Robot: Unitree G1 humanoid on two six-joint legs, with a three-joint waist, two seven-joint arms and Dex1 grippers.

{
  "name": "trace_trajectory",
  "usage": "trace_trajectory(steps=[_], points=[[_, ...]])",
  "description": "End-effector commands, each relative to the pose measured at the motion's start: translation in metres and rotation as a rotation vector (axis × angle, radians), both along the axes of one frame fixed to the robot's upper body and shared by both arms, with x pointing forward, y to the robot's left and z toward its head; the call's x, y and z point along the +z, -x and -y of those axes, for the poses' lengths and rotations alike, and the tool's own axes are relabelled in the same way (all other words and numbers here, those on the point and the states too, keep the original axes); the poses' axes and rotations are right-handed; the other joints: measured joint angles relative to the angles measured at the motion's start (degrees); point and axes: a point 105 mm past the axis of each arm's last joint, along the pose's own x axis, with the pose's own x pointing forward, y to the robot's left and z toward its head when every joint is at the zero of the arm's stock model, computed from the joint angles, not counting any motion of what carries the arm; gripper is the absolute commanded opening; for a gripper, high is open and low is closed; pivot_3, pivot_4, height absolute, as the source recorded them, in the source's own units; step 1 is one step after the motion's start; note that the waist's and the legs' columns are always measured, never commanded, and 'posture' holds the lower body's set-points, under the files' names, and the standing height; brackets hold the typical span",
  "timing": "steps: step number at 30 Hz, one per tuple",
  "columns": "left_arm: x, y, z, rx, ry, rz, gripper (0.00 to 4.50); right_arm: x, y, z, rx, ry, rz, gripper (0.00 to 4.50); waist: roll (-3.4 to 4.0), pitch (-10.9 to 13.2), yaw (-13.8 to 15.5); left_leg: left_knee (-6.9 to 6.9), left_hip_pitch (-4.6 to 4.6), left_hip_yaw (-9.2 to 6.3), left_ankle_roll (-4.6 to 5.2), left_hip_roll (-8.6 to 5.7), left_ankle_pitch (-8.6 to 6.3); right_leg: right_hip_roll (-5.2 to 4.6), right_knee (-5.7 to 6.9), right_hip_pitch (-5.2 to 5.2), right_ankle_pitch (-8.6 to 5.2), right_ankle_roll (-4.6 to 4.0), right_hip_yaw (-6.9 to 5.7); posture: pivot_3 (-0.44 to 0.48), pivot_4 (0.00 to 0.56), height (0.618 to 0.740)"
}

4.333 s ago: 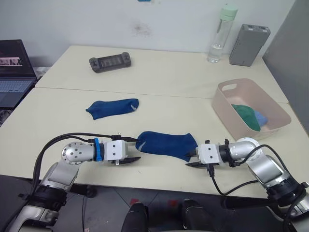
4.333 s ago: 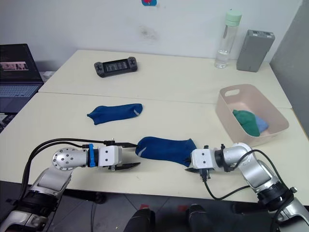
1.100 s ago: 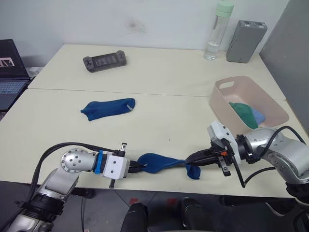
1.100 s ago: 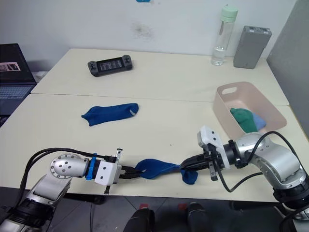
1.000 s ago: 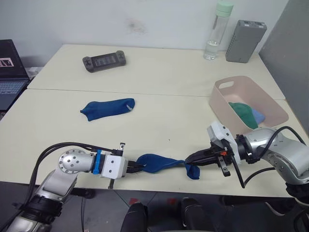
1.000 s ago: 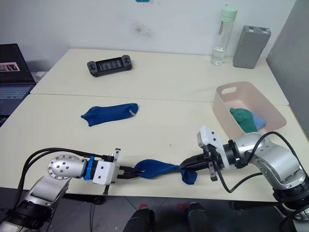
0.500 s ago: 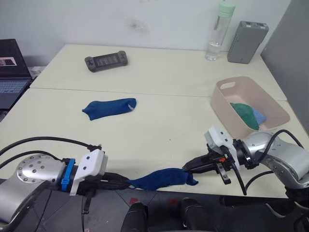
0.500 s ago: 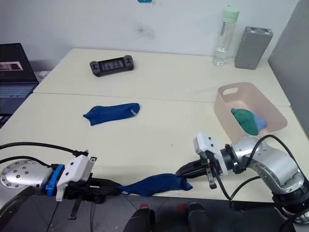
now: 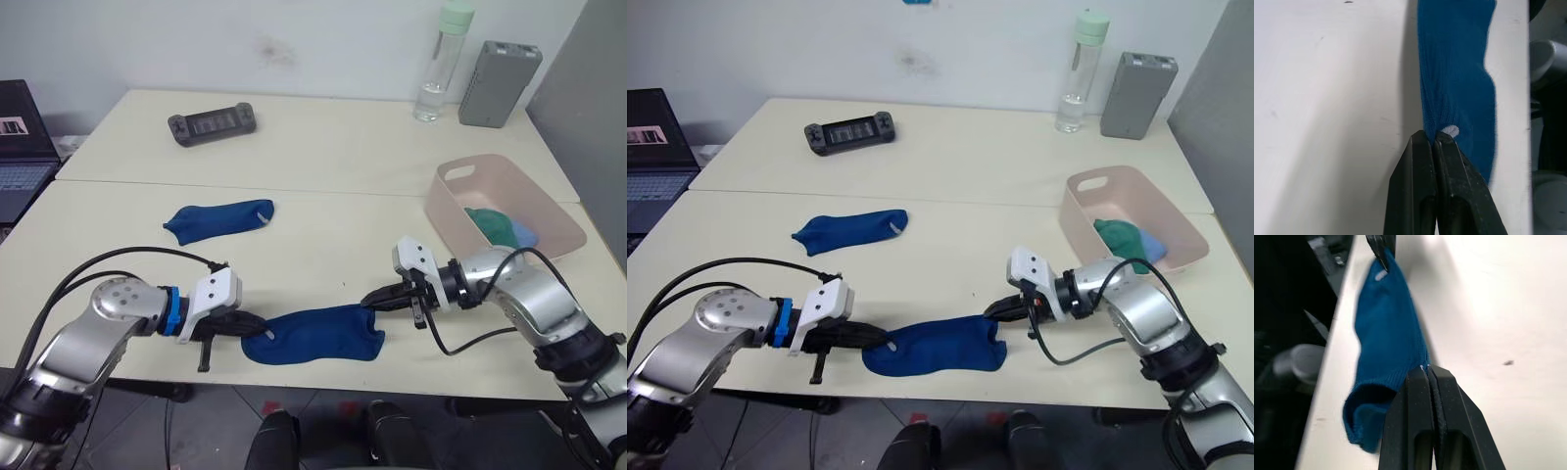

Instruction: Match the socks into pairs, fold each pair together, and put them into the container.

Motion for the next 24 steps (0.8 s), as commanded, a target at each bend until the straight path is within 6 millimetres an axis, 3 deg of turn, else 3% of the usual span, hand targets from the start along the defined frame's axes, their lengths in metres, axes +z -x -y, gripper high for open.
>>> trace_trajectory(steps=[1,16,19,24], points=[[-0.002,-0.008,-0.003,-0.034,-0.056,0.051,0.02,0.006,-0.006,0.002,0.024,0.010,0.058,0.00,0.00,0.00,-0.01,0.00,0.00,0.00,0.00,0.00,0.00,0.00,0.01,0.00,0.00,0.00,0.00,0.000,0.150,0.740],[-0.003,-0.043,0.013,-0.057,-0.060,0.148,0.02,0.004,-0.022,0.009,-0.018,0.020,0.116,0.00,0.00,0.00,-0.01,0.05,0.01,-0.05,0.00,-0.02,0.00,0.00,0.12,0.02,0.01,-0.01,0.00,0.000,0.150,0.740],[-0.002,-0.046,0.014,-0.062,-0.045,0.137,0.00,0.007,-0.025,0.010,-0.026,0.011,0.116,0.61,0.00,0.00,-0.05,0.09,0.02,-0.06,0.01,-0.03,0.00,0.00,0.24,0.01,0.01,-0.01,0.00,0.000,0.150,0.740],[0.016,-0.056,0.013,0.000,0.019,0.216,1.57,0.024,-0.026,0.013,-0.040,-0.039,0.152,2.39,0.00,0.00,-0.04,0.10,0.03,-0.13,0.00,-0.07,0.00,0.00,0.38,0.01,0.01,-0.01,-0.01,0.000,0.150,0.740]])
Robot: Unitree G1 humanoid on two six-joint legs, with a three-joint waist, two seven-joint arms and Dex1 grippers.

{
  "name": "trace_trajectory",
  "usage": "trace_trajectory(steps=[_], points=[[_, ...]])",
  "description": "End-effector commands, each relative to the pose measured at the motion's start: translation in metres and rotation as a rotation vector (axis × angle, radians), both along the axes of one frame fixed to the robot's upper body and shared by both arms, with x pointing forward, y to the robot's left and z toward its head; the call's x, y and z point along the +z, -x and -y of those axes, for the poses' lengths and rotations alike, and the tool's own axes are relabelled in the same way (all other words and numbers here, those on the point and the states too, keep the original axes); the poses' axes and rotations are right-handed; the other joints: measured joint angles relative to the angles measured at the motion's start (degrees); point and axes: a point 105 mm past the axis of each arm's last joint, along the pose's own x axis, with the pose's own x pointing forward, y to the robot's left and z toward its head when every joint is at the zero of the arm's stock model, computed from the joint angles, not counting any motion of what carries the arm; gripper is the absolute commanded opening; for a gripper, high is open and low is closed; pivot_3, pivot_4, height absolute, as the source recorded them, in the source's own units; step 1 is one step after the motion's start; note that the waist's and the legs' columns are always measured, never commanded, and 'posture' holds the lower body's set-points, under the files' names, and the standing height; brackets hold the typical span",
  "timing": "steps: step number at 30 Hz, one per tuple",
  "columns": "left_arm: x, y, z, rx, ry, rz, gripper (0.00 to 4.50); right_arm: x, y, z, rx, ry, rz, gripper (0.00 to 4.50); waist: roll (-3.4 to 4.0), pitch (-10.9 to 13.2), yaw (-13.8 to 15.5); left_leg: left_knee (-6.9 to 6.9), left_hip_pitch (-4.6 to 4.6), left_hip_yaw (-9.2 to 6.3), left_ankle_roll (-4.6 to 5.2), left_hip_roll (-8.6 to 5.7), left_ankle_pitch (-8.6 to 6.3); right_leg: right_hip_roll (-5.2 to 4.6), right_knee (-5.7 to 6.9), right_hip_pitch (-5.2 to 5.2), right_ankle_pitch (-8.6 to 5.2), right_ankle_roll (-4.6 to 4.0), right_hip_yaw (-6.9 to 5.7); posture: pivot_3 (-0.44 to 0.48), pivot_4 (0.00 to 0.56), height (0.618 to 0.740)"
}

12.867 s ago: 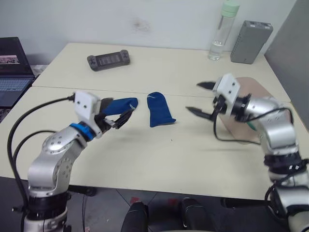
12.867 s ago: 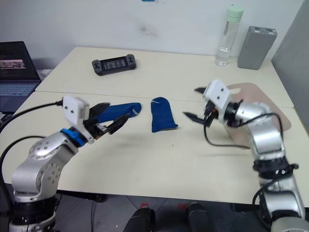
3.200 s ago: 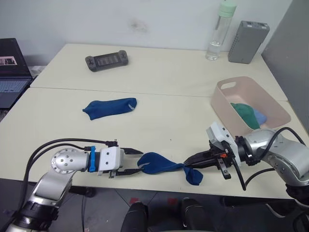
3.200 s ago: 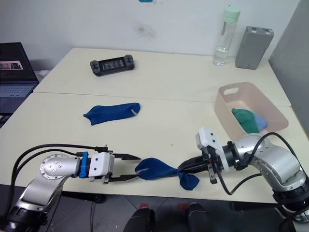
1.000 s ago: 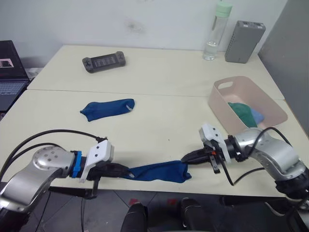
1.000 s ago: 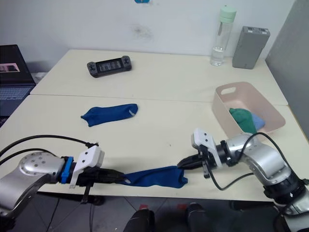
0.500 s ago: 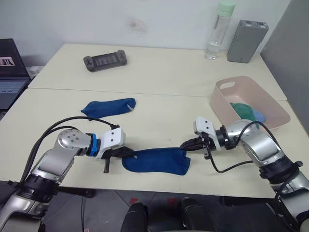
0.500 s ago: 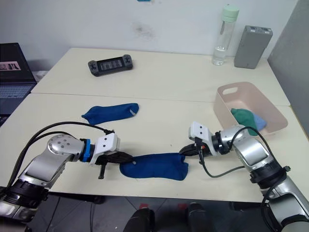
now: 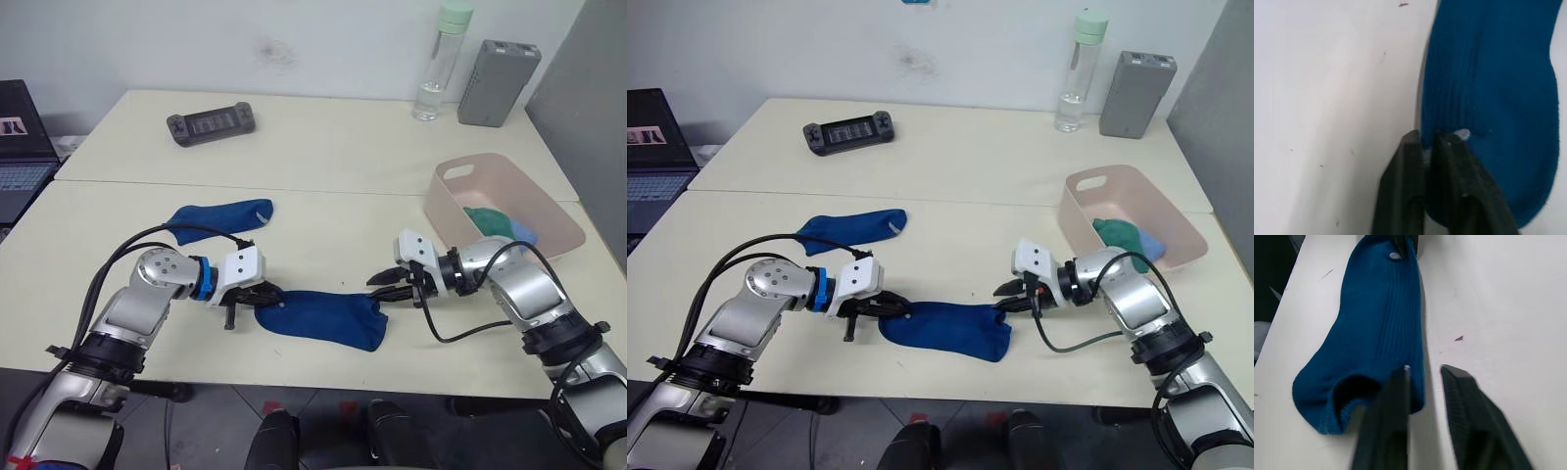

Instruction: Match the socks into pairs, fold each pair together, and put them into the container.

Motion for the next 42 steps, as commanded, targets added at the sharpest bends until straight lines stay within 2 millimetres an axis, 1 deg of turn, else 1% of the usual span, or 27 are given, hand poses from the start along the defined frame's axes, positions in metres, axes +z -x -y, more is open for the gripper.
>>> trace_trajectory(steps=[1,4,5,8,9,11,12,14,15,16,17,18,20,22,24,28,30,31,34,36,38,40,42], points=[[0.026,-0.009,-0.007,0.059,0.075,0.109,1.88,0.028,-0.001,0.002,0.001,-0.059,0.087,2.72,0.00,0.00,-0.02,0.00,0.00,-0.02,0.00,0.00,0.00,0.00,0.01,0.00,0.00,0.00,0.00,0.000,0.150,0.740],[0.045,-0.008,-0.010,0.110,0.157,0.187,2.78,0.042,0.005,0.000,0.000,-0.103,0.141,3.71,0.00,0.00,-0.08,0.00,0.00,-0.04,0.00,0.01,0.00,-0.01,0.07,-0.03,0.00,0.00,-0.01,0.000,0.150,0.740],[0.051,-0.002,-0.010,0.109,0.184,0.199,3.05,0.046,0.009,-0.003,0.012,-0.116,0.165,3.76,0.00,0.00,-0.09,-0.01,0.00,-0.06,0.00,0.01,0.00,-0.01,0.07,-0.04,0.00,0.00,-0.03,0.000,0.150,0.740],[0.057,0.013,-0.006,0.096,0.242,0.209,3.05,0.050,0.020,-0.012,0.046,-0.129,0.217,3.76,0.00,0.00,-0.03,-0.03,0.00,-0.09,0.00,0.03,0.00,-0.02,0.07,-0.03,-0.01,-0.01,-0.05,0.000,0.150,0.740],[0.056,0.019,-0.002,0.097,0.274,0.208,3.07,0.048,0.023,-0.017,0.049,-0.142,0.224,3.55,0.00,0.00,-0.05,-0.02,0.00,-0.09,0.00,0.02,0.00,-0.02,0.08,-0.02,-0.01,-0.01,-0.05,0.000,0.150,0.740],[0.051,0.027,0.005,0.102,0.308,0.196,2.65,0.041,0.027,-0.024,0.052,-0.152,0.230,3.09,-0.03,-0.03,-0.03,-0.02,0.03,-0.09,0.00,0.02,0.00,-0.03,0.08,0.00,-0.01,-0.01,-0.04,0.000,0.150,0.740],[0.047,0.030,0.008,0.105,0.314,0.191,2.45,0.036,0.029,-0.026,0.057,-0.144,0.237,2.77,-0.02,-0.02,-0.02,-0.01,0.06,-0.11,0.00,0.03,0.00,-0.03,0.09,0.03,-0.01,-0.01,-0.06,0.000,0.150,0.740],[0.034,0.032,0.014,0.121,0.307,0.192,1.84,0.022,0.028,-0.032,0.052,-0.134,0.241,2.07,-0.03,-0.03,-0.01,-0.01,0.05,-0.10,-0.01,0.01,0.00,-0.03,0.10,0.02,-0.01,-0.01,-0.05,0.000,0.150,0.740],[0.027,0.032,0.017,0.136,0.306,0.192,1.61,0.013,0.026,-0.034,0.050,-0.115,0.251,1.81,-0.03,-0.03,0.00,0.01,0.07,-0.09,-0.01,0.00,0.01,-0.03,0.11,0.05,-0.01,-0.01,-0.04,0.000,0.150,0.740],[0.021,0.032,0.018,0.149,0.297,0.190,1.20,0.005,0.024,-0.034,0.046,-0.100,0.253,1.35,-0.03,-0.03,0.03,0.01,0.08,-0.09,-0.02,-0.01,0.01,-0.03,0.09,0.05,-0.01,-0.01,-0.03,0.000,0.150,0.740],[0.014,0.032,0.017,0.157,0.283,0.187,0.96,-0.002,0.023,-0.033,0.044,-0.082,0.253,1.11,-0.03,-0.03,0.04,0.03,0.07,-0.08,-0.03,-0.02,0.02,-0.03,0.10,0.05,-0.02,0.00,-0.03,0.000,0.150,0.740],[0.010,0.032,0.017,0.161,0.272,0.185,0.58,-0.006,0.023,-0.033,0.043,-0.072,0.253,0.68,-0.03,-0.03,0.02,0.03,0.07,-0.08,-0.04,-0.02,0.02,-0.03,0.09,0.05,-0.01,0.00,-0.03,0.000,0.150,0.740],[0.001,0.030,0.012,0.196,0.252,0.182,0.00,-0.021,0.021,-0.025,0.033,-0.025,0.251,0.01,-0.03,-0.03,0.01,0.03,0.08,-0.06,-0.04,-0.03,0.03,-0.02,0.10,0.04,-0.01,-0.01,-0.01,0.000,0.150,0.740],[-0.007,0.030,0.004,0.227,0.229,0.168,0.00,-0.035,0.019,-0.014,0.003,0.015,0.234,0.01,-0.05,-0.04,0.02,0.02,0.09,-0.06,-0.04,-0.02,0.03,-0.02,0.11,0.04,-0.01,-0.01,-0.02,0.000,0.150,0.740],[-0.013,0.031,-0.005,0.243,0.200,0.151,0.00,-0.043,0.020,-0.004,-0.013,0.041,0.222,0.01,-0.05,-0.04,0.02,0.01,0.09,-0.07,-0.04,-0.02,0.03,-0.03,0.11,0.04,-0.01,-0.01,-0.02,0.000,0.150,0.740],[-0.023,0.034,-0.024,0.276,0.146,0.132,0.00,-0.046,0.026,0.015,-0.030,0.070,0.198,0.01,-0.04,-0.06,0.03,-0.01,0.11,-0.08,-0.03,-0.02,0.02,-0.03,0.11,0.05,-0.01,-0.01,-0.03,0.000,0.150,0.740],[-0.021,0.033,-0.028,0.292,0.154,0.144,0.00,-0.045,0.028,0.022,-0.035,0.076,0.201,0.01,-0.05,-0.08,0.05,-0.01,0.16,-0.07,-0.03,-0.02,0.02,-0.03,0.10,0.11,-0.01,0.00,-0.02,0.000,0.150,0.740],[-0.017,0.034,-0.028,0.291,0.172,0.145,0.00,-0.041,0.029,0.024,-0.030,0.065,0.210,0.01,-0.06,-0.08,0.05,0.00,0.17,-0.07,-0.03,-0.02,0.02,-0.03,0.10,0.12,-0.02,0.00,-0.01,0.000,0.150,0.740],[0.002,0.038,-0.022,0.256,0.246,0.151,0.00,-0.022,0.037,0.020,0.009,0.000,0.222,0.01,-0.06,-0.08,0.05,0.02,0.15,-0.06,-0.03,-0.01,0.03,-0.03,0.11,0.10,-0.02,0.00,-0.01,0.000,0.150,0.740],[0.012,0.043,-0.017,0.231,0.280,0.153,0.00,-0.012,0.043,0.012,0.037,-0.051,0.214,0.01,-0.05,-0.07,-0.02,0.02,0.13,-0.06,-0.03,-0.01,0.03,-0.03,0.11,0.08,-0.02,0.00,-0.01,0.000,0.150,0.740],[0.022,0.048,-0.010,0.223,0.330,0.137,0.00,-0.006,0.048,0.003,0.062,-0.085,0.208,0.01,-0.06,-0.07,-0.11,0.01,0.13,-0.05,-0.03,0.01,0.03,-0.02,0.12,0.06,-0.02,0.00,0.01,0.000,0.150,0.740],[0.023,0.057,-0.002,0.179,0.319,0.114,0.00,-0.008,0.053,-0.003,0.080,-0.086,0.182,0.01,-0.06,-0.08,-0.07,0.00,0.12,-0.07,-0.03,0.03,0.03,-0.01,0.12,0.06,-0.02,0.00,-0.01,0.000,0.150,0.740],[0.016,0.064,0.000,0.161,0.280,0.083,0.00,-0.016,0.057,-0.005,0.098,-0.058,0.159,0.01,-0.06,-0.08,-0.08,0.00,0.13,-0.05,-0.03,0.02,0.03,-0.01,0.10,0.07,-0.02,0.00,0.01,0.000,0.150,0.740]])
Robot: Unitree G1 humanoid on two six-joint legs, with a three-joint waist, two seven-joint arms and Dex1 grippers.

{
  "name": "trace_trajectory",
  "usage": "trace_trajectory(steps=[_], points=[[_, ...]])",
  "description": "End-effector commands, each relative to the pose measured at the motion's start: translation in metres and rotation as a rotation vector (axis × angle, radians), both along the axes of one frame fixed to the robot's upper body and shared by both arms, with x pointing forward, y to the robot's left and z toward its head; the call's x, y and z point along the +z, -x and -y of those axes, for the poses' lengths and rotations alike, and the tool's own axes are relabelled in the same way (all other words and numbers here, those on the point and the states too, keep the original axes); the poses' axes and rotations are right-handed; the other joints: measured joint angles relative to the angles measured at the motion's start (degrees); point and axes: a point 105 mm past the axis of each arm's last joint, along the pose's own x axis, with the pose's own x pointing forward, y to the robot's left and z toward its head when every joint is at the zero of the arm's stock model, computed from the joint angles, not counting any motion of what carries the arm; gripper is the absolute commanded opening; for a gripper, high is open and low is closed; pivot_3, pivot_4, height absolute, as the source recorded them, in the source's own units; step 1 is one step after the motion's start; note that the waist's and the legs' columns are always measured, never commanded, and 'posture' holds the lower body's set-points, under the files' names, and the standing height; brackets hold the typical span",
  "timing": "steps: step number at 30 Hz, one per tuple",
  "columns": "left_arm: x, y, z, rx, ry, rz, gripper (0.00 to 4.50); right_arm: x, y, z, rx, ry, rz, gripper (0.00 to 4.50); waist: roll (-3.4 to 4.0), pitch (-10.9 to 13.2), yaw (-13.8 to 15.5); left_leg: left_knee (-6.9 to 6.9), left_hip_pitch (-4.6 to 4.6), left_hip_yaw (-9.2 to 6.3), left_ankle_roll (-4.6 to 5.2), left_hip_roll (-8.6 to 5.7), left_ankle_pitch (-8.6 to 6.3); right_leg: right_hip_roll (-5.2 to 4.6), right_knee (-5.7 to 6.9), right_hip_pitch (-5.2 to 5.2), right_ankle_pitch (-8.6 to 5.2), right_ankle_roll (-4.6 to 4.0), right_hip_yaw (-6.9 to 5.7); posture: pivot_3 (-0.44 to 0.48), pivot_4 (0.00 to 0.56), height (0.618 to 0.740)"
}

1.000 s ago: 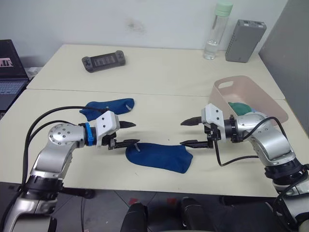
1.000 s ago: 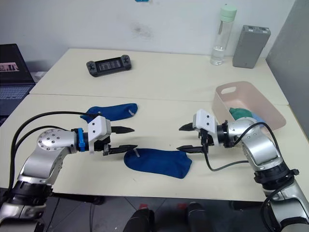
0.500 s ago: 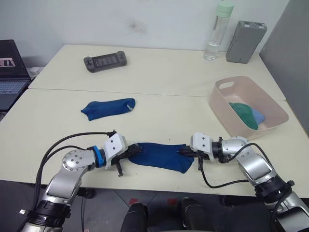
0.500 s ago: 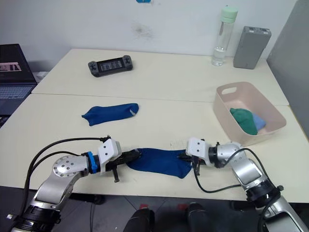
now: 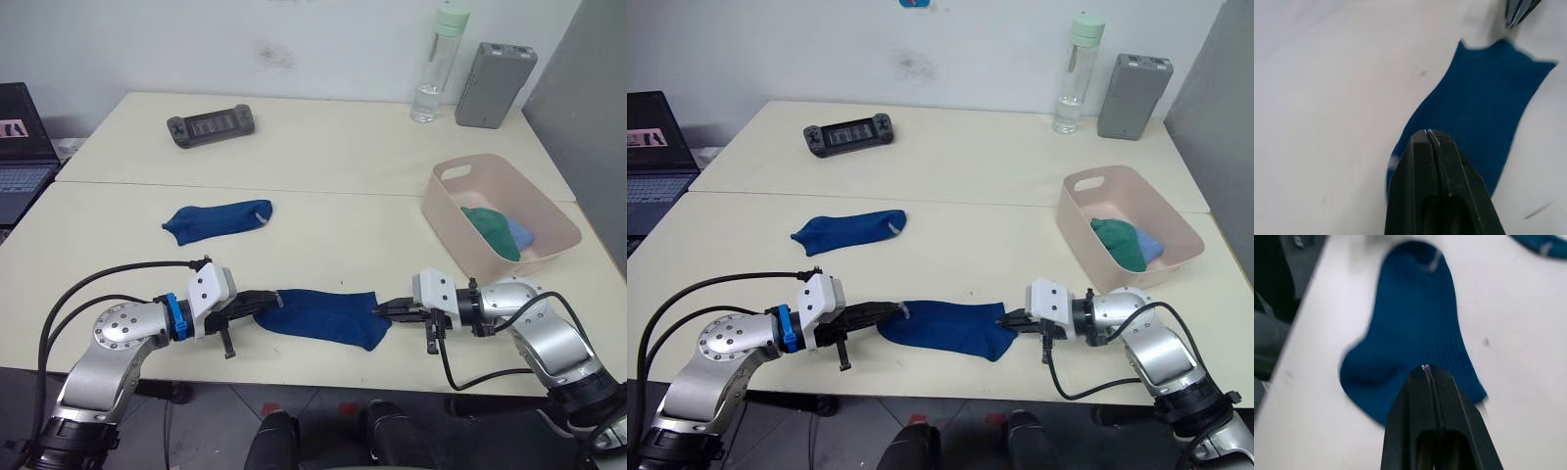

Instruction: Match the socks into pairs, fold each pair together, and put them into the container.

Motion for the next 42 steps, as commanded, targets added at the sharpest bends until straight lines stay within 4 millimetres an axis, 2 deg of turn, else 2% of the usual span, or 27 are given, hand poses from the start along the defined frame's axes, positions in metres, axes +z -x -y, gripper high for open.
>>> trace_trajectory(steps=[1,5,9,12,15,19,22,23,24,26,29,31,36,37,42], points=[[-0.008,0.011,0.001,-0.029,-0.061,-0.029,0.00,-0.008,0.008,-0.004,0.042,0.040,-0.024,0.01,0.00,0.00,0.01,0.00,0.00,0.01,0.00,-0.01,0.00,0.00,0.00,0.00,0.00,0.00,0.02,0.000,0.150,0.740],[-0.029,0.014,-0.013,-0.007,-0.160,-0.060,0.00,-0.029,0.011,0.006,0.051,0.143,-0.040,0.01,0.00,0.00,0.07,0.00,0.01,0.03,0.00,-0.02,0.00,0.00,-0.01,-0.01,-0.01,-0.01,0.01,0.000,0.150,0.740],[-0.042,0.016,-0.024,0.024,-0.202,-0.086,0.00,-0.034,0.011,0.016,0.042,0.187,-0.039,0.01,0.00,0.00,0.09,0.01,0.01,0.09,0.00,-0.01,0.00,-0.01,-0.05,-0.01,-0.02,-0.01,0.03,0.000,0.150,0.740],[-0.041,0.013,-0.029,0.049,-0.197,-0.078,0.00,-0.035,0.012,0.026,0.025,0.210,-0.043,0.01,-0.02,-0.02,0.12,0.00,0.01,0.09,0.00,-0.01,0.00,-0.01,-0.06,0.00,-0.02,-0.01,0.03,0.000,0.150,0.740],[-0.033,0.011,-0.031,0.061,-0.147,-0.063,0.00,-0.032,0.011,0.034,0.000,0.209,-0.043,0.01,-0.03,-0.02,0.16,0.00,0.02,0.09,0.00,-0.01,0.00,-0.01,-0.06,0.00,-0.02,-0.01,0.03,0.000,0.150,0.740],[-0.009,0.009,-0.033,0.114,0.000,-0.051,0.00,-0.008,0.005,0.033,-0.045,0.111,-0.026,0.01,-0.03,-0.01,0.18,0.01,0.01,0.09,0.00,0.00,0.00,-0.02,-0.05,0.00,-0.02,-0.01,0.03,0.000,0.150,0.740],[0.017,-0.003,-0.051,0.274,0.122,-0.008,0.00,0.016,-0.004,0.034,-0.129,0.014,-0.016,0.01,-0.03,-0.01,0.15,0.02,0.00,0.07,0.00,0.02,0.00,-0.02,-0.03,-0.01,-0.02,0.00,0.02,0.000,0.150,0.740],[0.027,-0.010,-0.064,0.372,0.165,0.029,0.00,0.027,-0.014,0.036,-0.200,-0.036,0.005,0.01,-0.03,-0.01,0.05,0.02,0.01,0.05,0.00,0.03,0.00,-0.01,-0.03,0.00,-0.02,0.00,0.01,0.000,0.150,0.740],[0.033,-0.013,-0.074,0.447,0.199,0.050,0.38,0.035,-0.020,0.038,-0.253,-0.072,0.017,0.39,-0.03,-0.01,-0.01,0.01,0.01,0.05,0.00,0.03,0.00,0.00,-0.02,-0.01,-0.02,0.00,0.01,0.000,0.150,0.740],[0.035,-0.013,-0.094,0.564,0.225,0.069,0.86,0.046,-0.031,0.042,-0.333,-0.122,0.055,0.89,-0.03,-0.02,-0.12,0.02,0.03,0.06,0.00,0.05,0.00,0.00,0.01,-0.01,-0.02,0.01,0.02,0.000,0.150,0.740],[0.030,-0.006,-0.113,0.688,0.263,0.067,1.82,0.040,-0.037,0.045,-0.391,-0.115,0.078,1.98,-0.05,-0.03,-0.05,-0.01,0.03,0.07,0.00,0.02,0.00,-0.01,-0.03,-0.01,-0.01,0.00,0.03,0.000,0.150,0.740],[0.024,-0.001,-0.117,0.730,0.272,0.059,2.50,0.036,-0.038,0.043,-0.412,-0.133,0.070,2.71,-0.05,-0.03,0.05,-0.03,-0.02,0.07,0.00,0.00,-0.01,-0.03,-0.05,-0.02,-0.01,-0.01,0.03,0.000,0.150,0.740],[0.013,0.004,-0.113,0.750,0.271,0.040,4.09,0.042,-0.040,0.029,-0.405,-0.185,0.080,4.50,-0.06,-0.03,0.37,-0.02,-0.04,0.05,0.00,-0.01,0.00,-0.04,-0.08,-0.02,0.00,-0.01,0.02,0.000,0.150,0.740],[0.014,0.002,-0.112,0.751,0.269,0.047,4.44,0.045,-0.041,0.026,-0.402,-0.199,0.084,4.50,-0.06,-0.03,0.36,-0.01,-0.03,0.05,0.00,-0.01,0.00,-0.04,-0.08,-0.02,-0.01,-0.01,0.02,0.000,0.150,0.740],[0.029,-0.020,-0.113,0.799,0.274,0.103,4.48,0.064,-0.038,-0.001,-0.316,-0.239,0.076,4.50,-0.06,-0.03,0.27,0.01,0.02,0.06,-0.03,0.01,0.02,0.00,-0.02,-0.02,0.00,-0.01,0.01,0.000,0.150,0.740]])
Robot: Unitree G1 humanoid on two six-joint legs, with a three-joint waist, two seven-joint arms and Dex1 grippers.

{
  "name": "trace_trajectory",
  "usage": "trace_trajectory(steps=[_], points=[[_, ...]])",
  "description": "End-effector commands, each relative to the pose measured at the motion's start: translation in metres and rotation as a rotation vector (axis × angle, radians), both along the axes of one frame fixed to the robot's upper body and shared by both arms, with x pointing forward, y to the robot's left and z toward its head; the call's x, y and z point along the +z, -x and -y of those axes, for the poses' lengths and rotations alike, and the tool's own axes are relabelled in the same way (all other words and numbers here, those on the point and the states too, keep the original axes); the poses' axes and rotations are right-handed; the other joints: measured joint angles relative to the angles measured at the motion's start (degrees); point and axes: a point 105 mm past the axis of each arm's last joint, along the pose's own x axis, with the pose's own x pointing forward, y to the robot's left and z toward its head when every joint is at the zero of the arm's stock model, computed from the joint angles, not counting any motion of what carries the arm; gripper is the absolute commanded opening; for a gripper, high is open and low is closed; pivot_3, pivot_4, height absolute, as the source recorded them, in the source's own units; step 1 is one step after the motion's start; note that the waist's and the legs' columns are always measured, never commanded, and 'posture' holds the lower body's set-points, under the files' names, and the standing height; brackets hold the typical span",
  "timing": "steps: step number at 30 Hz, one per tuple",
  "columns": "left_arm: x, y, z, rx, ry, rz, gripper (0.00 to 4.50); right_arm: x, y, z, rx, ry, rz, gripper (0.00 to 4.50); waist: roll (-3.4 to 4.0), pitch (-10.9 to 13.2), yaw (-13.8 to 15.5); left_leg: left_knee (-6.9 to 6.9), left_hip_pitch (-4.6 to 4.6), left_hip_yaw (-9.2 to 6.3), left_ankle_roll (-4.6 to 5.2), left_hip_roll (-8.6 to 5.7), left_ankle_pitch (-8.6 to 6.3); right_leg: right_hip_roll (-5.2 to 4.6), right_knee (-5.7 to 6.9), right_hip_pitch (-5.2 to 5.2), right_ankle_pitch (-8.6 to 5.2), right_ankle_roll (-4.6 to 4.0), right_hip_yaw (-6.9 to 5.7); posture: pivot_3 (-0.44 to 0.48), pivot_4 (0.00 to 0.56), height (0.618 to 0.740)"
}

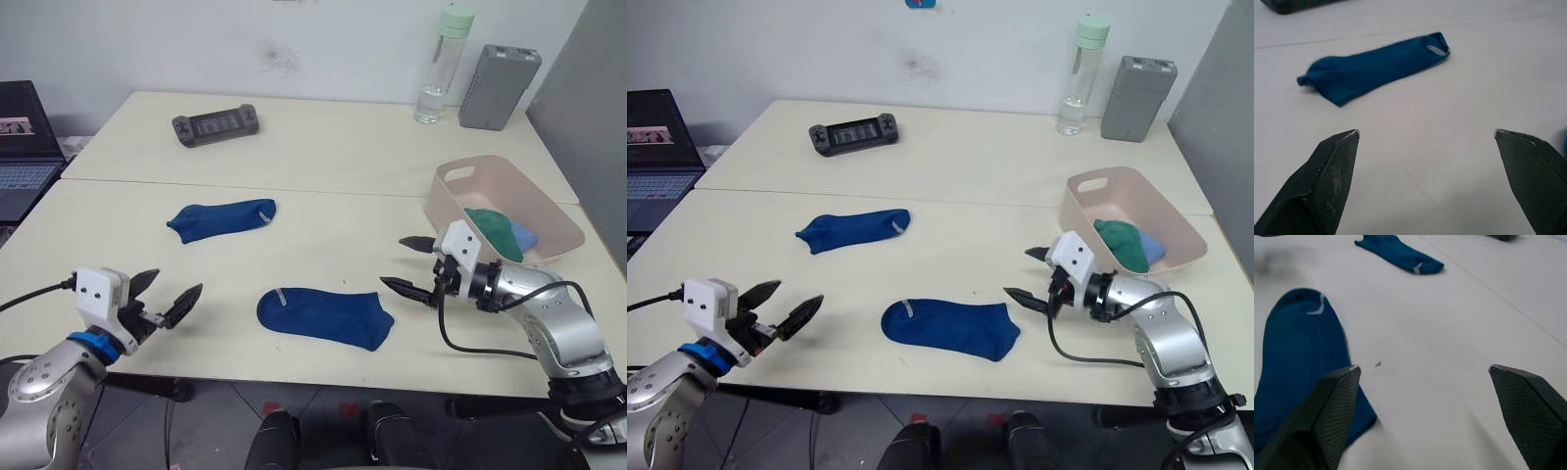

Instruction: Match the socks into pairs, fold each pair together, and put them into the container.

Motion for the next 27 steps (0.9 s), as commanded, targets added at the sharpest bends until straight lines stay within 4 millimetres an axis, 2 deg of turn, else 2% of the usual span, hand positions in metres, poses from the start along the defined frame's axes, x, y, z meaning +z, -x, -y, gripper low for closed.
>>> trace_trajectory(steps=[1,5,8,12,18,24,27], points=[[0.020,-0.019,0.003,0.028,-0.034,0.058,4.48,0.025,0.007,-0.027,0.085,-0.030,0.061,4.50,0.00,0.00,0.00,0.00,0.00,0.00,0.00,0.00,0.00,0.00,0.02,0.00,0.00,0.00,0.00,0.000,0.150,0.740],[0.027,-0.046,-0.004,0.092,-0.068,0.082,4.48,0.040,0.003,-0.048,0.116,-0.058,0.088,4.50,-0.01,-0.01,-0.06,0.00,-0.01,-0.01,-0.01,-0.01,0.01,0.00,0.00,0.00,0.01,0.00,-0.01,0.000,0.150,0.740],[0.020,-0.065,-0.017,0.173,-0.066,0.060,4.48,0.039,-0.002,-0.060,0.130,-0.070,0.093,4.50,-0.04,-0.03,-0.07,-0.02,-0.04,-0.03,-0.01,-0.06,0.00,-0.02,-0.02,-0.01,0.03,0.01,-0.01,0.000,0.150,0.740],[0.007,-0.085,-0.019,0.186,-0.035,-0.002,4.48,0.043,-0.005,-0.070,0.156,-0.068,0.109,4.50,-0.05,-0.03,-0.08,-0.07,-0.10,-0.12,0.00,-0.05,0.00,-0.02,-0.01,-0.06,0.03,-0.01,-0.09,0.000,0.150,0.740],[-0.004,-0.100,-0.028,0.210,-0.043,-0.065,4.48,0.052,-0.007,-0.076,0.167,-0.079,0.130,4.50,-0.06,-0.03,-0.10,-0.06,-0.10,-0.20,-0.01,-0.06,0.00,-0.03,0.05,-0.06,0.03,-0.01,-0.14,0.000,0.150,0.740],[-0.010,-0.111,-0.035,0.231,-0.025,-0.107,4.48,0.052,-0.003,-0.077,0.179,-0.077,0.129,4.50,-0.06,-0.03,-0.09,-0.05,-0.11,-0.22,-0.01,-0.07,0.01,-0.03,0.09,-0.07,0.03,-0.01,-0.16,0.000,0.150,0.740],[-0.013,-0.115,-0.034,0.228,-0.022,-0.120,3.84,0.058,0.003,-0.078,0.208,-0.098,0.129,4.50,-0.06,-0.03,-0.09,-0.05,-0.11,-0.23,-0.01,-0.08,0.01,-0.03,0.11,-0.07,0.03,-0.01,-0.16,0.000,0.150,0.740]])
